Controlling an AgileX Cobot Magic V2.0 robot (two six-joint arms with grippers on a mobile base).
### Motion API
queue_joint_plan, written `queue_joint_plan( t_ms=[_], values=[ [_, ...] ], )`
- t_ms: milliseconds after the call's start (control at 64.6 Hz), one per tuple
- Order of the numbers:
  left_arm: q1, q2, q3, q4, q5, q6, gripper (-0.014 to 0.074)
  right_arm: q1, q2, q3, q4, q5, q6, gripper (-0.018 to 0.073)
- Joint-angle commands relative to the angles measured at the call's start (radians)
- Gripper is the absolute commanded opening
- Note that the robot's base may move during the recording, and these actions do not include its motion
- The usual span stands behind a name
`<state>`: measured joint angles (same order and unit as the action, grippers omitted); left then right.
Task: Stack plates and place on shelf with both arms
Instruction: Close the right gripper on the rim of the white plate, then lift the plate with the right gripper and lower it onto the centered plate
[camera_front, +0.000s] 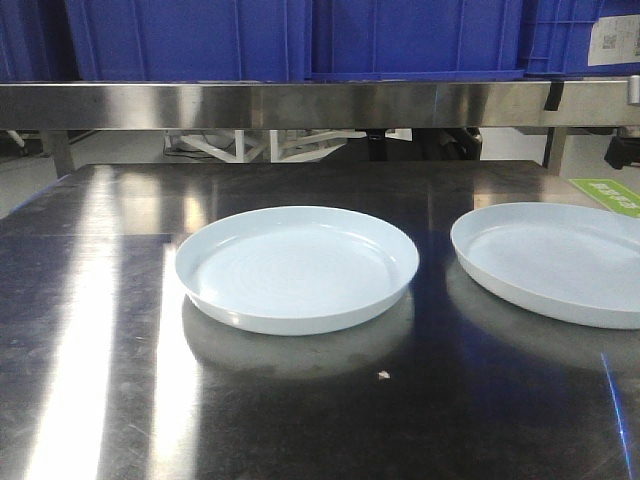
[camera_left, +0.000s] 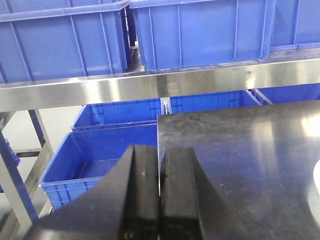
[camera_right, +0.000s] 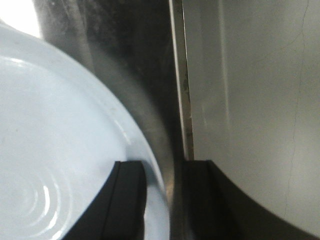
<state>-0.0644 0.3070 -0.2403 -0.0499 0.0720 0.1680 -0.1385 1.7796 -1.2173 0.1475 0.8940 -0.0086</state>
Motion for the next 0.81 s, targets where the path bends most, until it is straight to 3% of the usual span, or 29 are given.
queue_joint_plan(
  t_ms=[0, 217, 372, 790],
  values=[
    [0.003, 0.006, -0.031, 0.001, -0.088, -0.005, 0.008, 0.001, -0.045, -0.031, 0.011, -0.014, -0.01, 0.0316],
    [0.003, 0.006, -0.031, 0.001, -0.088, -0.005, 0.008, 0.001, -0.045, -0.031, 0.011, -0.001, -0.01, 0.0132],
    [0.003, 0.006, -0.031, 0.001, -0.088, -0.005, 0.008, 0.001, -0.048, -0.031, 0.011, 0.0, -0.01, 0.0055],
    [0.003, 0.006, -0.031, 0.001, -0.088, -0.005, 0.008, -0.012, -0.138, -0.032, 0.036, 0.014, -0.017, 0.0047]
  ],
)
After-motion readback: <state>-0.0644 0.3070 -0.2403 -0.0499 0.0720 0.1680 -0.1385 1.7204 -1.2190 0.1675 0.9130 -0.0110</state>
